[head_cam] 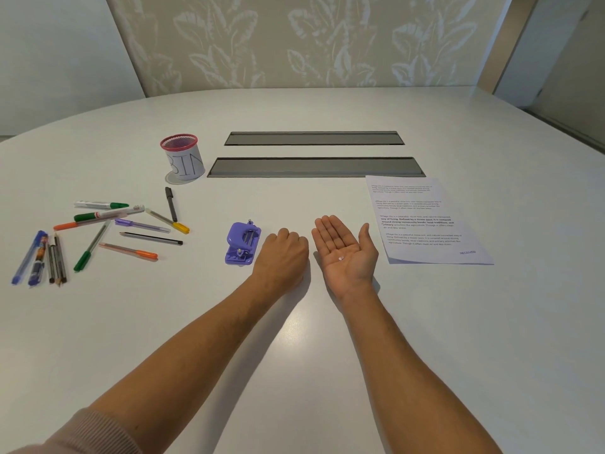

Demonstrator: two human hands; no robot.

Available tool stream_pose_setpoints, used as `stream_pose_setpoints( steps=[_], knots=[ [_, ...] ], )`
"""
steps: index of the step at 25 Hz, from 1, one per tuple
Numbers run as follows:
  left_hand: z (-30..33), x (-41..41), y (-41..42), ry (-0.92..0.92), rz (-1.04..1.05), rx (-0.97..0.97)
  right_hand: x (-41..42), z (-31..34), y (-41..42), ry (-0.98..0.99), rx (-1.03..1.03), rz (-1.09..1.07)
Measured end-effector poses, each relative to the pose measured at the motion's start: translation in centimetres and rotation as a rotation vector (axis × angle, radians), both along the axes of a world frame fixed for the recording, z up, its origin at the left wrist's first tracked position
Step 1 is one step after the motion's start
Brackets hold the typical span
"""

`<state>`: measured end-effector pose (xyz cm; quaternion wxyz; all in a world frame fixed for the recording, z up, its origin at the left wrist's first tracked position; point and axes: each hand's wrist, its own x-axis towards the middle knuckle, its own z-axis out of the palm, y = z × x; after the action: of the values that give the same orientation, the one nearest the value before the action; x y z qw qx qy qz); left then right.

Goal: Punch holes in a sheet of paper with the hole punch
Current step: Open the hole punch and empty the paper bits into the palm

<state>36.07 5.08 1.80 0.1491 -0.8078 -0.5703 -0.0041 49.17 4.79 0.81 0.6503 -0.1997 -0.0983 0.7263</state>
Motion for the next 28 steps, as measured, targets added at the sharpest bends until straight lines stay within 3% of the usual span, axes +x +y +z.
stream_pose_setpoints(
  steps=[4,6,10,12,16,21,28],
  knots=[
    [-0.1,0.1,0.2,-0.033,0.021,-0.062,0.0,0.0,-0.1,0.014,-0.005,-0.005],
    [0.0,0.0,0.4,-0.150,0.046,-0.145,0.0,0.0,-0.1,0.018,-0.008,-0.010],
    [0.9,0.1,0.1,-0.739,0.093,-0.269,0.0,0.0,-0.1,0.003,-0.014,-0.007],
    [1.8,0.5,-0.1,-0.899,0.069,-0.263,-0.1,0.1,0.0,-0.020,-0.023,-0.006],
    [3.3,2.0,-0.9,-0.950,-0.055,-0.280,-0.2,0.2,0.0,-0.096,-0.026,0.016],
    [3.0,3.2,-1.2,-0.953,-0.066,-0.305,0.0,0.0,0.0,-0.101,0.006,0.038],
    [3.5,0.7,-0.6,-1.039,-0.002,-0.099,-0.3,0.4,0.1,0.019,-0.001,0.031]
  ],
)
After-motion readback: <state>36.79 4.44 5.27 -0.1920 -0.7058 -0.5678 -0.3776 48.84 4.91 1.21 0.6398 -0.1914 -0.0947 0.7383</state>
